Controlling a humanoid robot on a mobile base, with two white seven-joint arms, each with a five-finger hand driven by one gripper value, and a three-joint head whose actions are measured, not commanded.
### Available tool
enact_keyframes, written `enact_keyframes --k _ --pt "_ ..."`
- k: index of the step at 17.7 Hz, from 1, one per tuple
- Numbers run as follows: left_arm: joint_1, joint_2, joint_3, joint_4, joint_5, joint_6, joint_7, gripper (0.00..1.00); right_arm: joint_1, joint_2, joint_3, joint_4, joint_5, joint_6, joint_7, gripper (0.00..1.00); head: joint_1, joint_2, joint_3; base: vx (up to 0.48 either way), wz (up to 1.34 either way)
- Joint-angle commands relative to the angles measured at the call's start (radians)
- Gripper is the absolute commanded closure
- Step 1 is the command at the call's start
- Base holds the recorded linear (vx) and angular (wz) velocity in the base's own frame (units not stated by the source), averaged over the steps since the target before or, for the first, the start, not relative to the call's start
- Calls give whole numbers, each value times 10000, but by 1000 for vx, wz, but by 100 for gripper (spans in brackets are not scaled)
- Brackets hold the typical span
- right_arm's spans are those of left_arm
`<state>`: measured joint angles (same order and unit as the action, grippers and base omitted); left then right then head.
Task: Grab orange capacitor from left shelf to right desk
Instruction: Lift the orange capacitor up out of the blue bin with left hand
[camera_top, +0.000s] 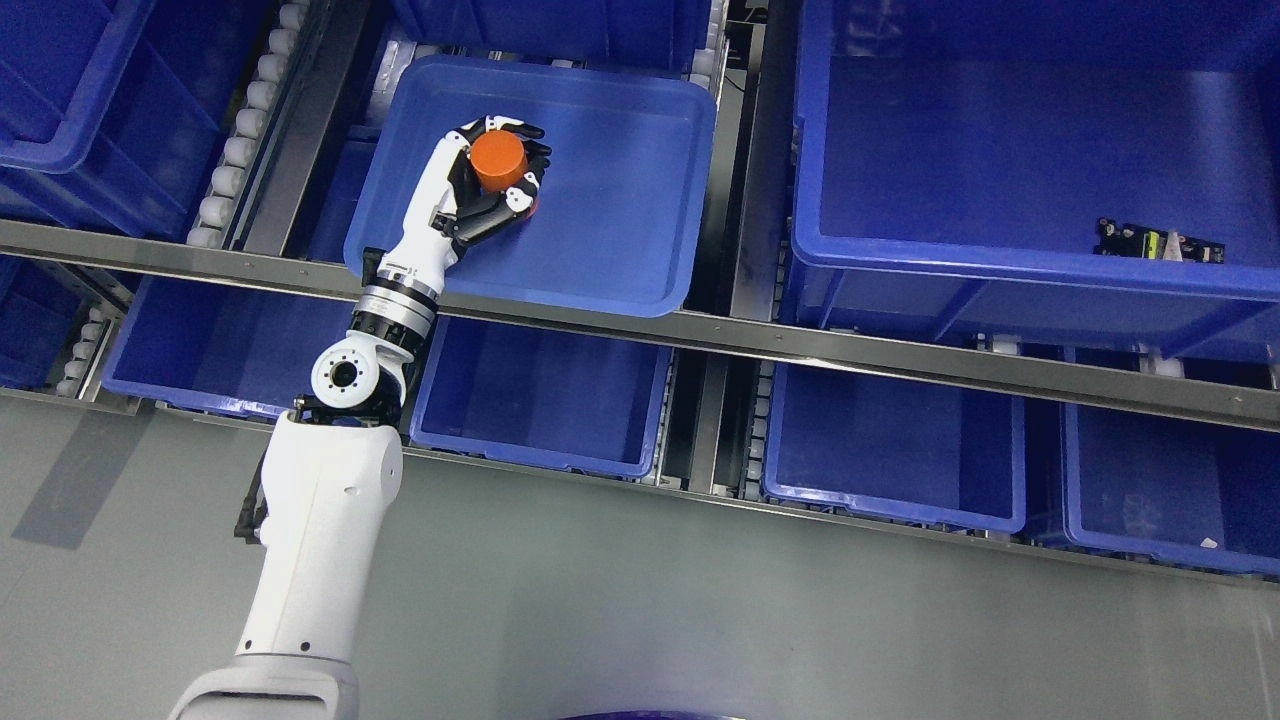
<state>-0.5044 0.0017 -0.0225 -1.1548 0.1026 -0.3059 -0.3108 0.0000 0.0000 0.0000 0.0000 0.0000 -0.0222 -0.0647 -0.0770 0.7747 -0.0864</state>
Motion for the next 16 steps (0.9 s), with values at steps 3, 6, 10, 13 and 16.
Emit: enact_keyframes --k 3,6,10,13,16 --pt "104 158 -81 -2210 722 -1815 86 98 230 -175 -107 -174 61 -8 3 0 0 0 0 0 0" --pt "501 158 -341 -2823 738 -3089 559 98 231 -175 -107 -174 61 -8 3 0 0 0 0 -29 29" --pt "2034 158 -1062 -4188 738 -3797 1037 98 215 -175 -107 -174 61 -8 3 0 0 0 0 -78 32" --pt "2756 158 -1171 -5062 738 -3859 1265 98 231 -175 -107 -174 62 -8 3 0 0 0 0 -149 58" --pt "3232 158 -1171 -5509 738 -3798 2109 98 215 -175 -107 -174 61 -8 3 0 0 0 0 -180 89"
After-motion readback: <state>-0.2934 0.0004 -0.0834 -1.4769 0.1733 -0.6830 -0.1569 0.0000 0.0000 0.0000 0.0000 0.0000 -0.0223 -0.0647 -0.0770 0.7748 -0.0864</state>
